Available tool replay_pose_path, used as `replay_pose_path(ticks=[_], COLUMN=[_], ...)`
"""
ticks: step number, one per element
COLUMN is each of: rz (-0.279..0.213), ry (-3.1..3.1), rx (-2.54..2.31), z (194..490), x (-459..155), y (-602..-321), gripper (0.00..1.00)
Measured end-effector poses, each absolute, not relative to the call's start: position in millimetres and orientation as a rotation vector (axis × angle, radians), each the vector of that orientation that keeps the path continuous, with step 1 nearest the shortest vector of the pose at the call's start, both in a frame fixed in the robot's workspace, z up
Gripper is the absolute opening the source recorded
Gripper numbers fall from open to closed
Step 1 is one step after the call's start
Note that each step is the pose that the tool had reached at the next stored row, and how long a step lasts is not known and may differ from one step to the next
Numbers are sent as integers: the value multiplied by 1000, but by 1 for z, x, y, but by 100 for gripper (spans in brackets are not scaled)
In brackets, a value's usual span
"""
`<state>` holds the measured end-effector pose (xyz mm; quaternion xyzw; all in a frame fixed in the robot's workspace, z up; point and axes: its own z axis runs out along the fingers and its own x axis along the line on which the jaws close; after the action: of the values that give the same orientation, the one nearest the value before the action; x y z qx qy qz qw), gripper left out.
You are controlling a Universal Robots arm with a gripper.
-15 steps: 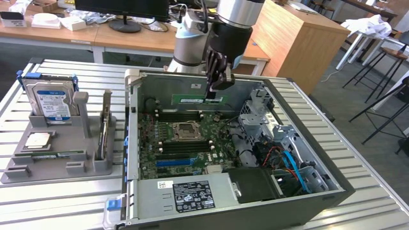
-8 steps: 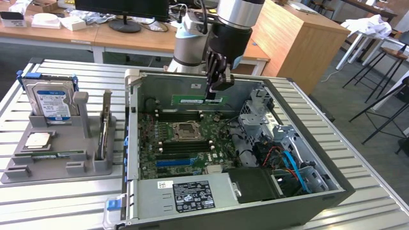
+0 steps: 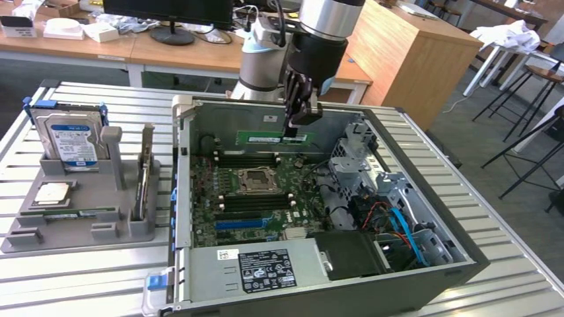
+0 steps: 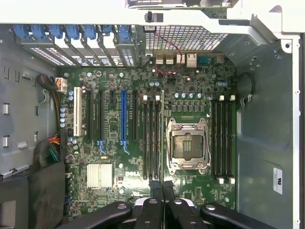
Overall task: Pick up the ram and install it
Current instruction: 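Pick up the ram and move it above insertion slot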
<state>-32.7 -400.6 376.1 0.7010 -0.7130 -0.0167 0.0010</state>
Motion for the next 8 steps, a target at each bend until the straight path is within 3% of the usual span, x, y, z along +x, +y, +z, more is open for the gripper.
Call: replay_pose_path(ticks=[8], rz=[-51], ry=[-2239], rx=[2202], z=[367], x=[-33], y=[-401], gripper=[11])
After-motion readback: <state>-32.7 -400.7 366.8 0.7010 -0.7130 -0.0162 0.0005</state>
